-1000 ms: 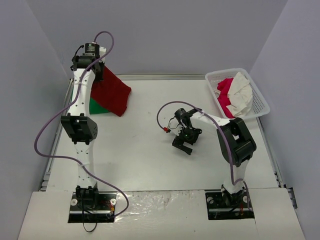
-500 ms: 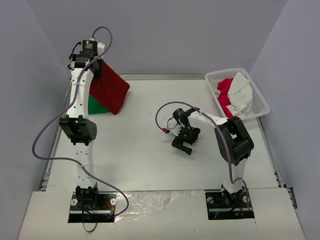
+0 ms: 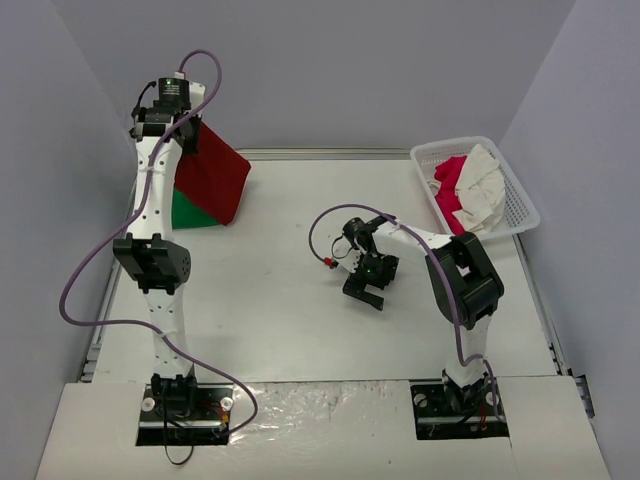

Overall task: Fold and stack the t-shirts
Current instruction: Put the neatly folded tshirt into the corner of the board with the left arm

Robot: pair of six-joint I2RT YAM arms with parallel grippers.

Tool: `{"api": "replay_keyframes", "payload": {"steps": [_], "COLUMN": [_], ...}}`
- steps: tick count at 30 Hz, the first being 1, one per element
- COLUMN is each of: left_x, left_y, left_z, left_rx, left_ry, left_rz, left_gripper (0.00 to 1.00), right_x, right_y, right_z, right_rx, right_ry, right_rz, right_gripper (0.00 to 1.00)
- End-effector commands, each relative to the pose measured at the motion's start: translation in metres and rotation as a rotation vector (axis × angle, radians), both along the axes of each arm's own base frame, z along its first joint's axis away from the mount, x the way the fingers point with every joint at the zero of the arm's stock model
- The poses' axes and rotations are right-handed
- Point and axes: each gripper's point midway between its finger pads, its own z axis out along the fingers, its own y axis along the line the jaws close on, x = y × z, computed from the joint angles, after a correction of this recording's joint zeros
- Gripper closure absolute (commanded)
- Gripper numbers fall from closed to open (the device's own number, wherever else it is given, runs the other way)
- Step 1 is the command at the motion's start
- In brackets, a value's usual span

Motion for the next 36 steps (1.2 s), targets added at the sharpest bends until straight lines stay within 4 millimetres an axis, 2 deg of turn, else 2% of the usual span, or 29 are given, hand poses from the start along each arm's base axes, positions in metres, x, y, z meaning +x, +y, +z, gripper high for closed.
{"api": "replay_keyframes", "payload": {"steps": [1,6,12,13,14,16,19,20,21,22,23,24,25,26,27,30,32,33,34,36], "left_x": [-0.010,-0.009,-0.005,-0.005,-0.004,-0.003,0.002,0.003,0.007,0.008,0.007,0.011,0.009,0.009,0.012,0.010,0.006,0.004,-0.002,-0.010], "left_y": [0.018,0.026,0.038,0.055,0.063,0.072,0.094,0.101,0.111,0.114,0.120,0.124,0.132,0.136,0.139,0.146,0.148,0.148,0.148,0.146], "left_z": [0.049,0.037,0.038,0.038,0.040,0.032,0.031,0.017,0.020,0.017,0.006,0.007,0.007,0.000,0.005,0.010,0.025,0.024,0.035,0.039], "left_rx": [0.044,0.059,0.096,0.103,0.129,0.151,0.221,0.247,0.284,0.304,0.329,0.351,0.390,0.417,0.436,0.466,0.474,0.479,0.483,0.467], "left_ry": [-0.120,-0.092,-0.111,-0.113,-0.122,-0.108,-0.126,-0.092,-0.116,-0.115,-0.083,-0.104,-0.099,-0.081,-0.107,-0.123,-0.160,-0.158,-0.178,-0.185], "left_rz": [0.034,0.047,0.067,0.099,0.114,0.127,0.172,0.164,0.195,0.202,0.198,0.212,0.244,0.247,0.258,0.279,0.297,0.297,0.306,0.310], "left_gripper": [0.98,0.98,0.98,0.98,0.98,0.98,0.98,0.98,0.97,0.95,0.74,0.59,0.47,0.40,0.30,0.25,0.25,0.25,0.25,0.25], "right_x": [-0.043,-0.045,-0.048,-0.048,-0.049,-0.052,-0.057,-0.059,-0.060,-0.061,-0.063,-0.064,-0.064,-0.066,-0.067,-0.070,-0.072,-0.073,-0.074,-0.072], "right_y": [-0.007,-0.010,-0.012,-0.012,-0.013,-0.015,-0.017,-0.017,-0.017,-0.018,-0.018,-0.018,-0.018,-0.018,-0.018,-0.021,-0.021,-0.022,-0.022,-0.020], "right_z": [-0.050,-0.051,-0.053,-0.053,-0.054,-0.055,-0.057,-0.057,-0.057,-0.057,-0.056,-0.056,-0.056,-0.056,-0.057,-0.060,-0.062,-0.062,-0.064,-0.064], "right_rx": [-0.030,-0.038,-0.048,-0.051,-0.055,-0.060,-0.065,-0.060,-0.059,-0.058,-0.056,-0.054,-0.049,-0.049,-0.049,-0.063,-0.070,-0.074,-0.075,-0.073], "right_ry": [0.188,0.198,0.206,0.208,0.212,0.220,0.235,0.242,0.243,0.247,0.250,0.253,0.254,0.263,0.265,0.287,0.301,0.309,0.315,0.312], "right_rz": [-0.003,-0.001,-0.004,-0.004,-0.003,-0.005,-0.006,-0.006,-0.005,-0.005,-0.006,-0.006,-0.007,-0.007,-0.007,-0.007,-0.007,-0.006,-0.005,0.000], "right_gripper": [0.00,0.00,0.00,0.00,0.00,0.00,0.00,0.00,0.00,0.00,0.00,0.00,0.00,0.00,0.00,0.00,0.00,0.00,0.00,0.00]}}
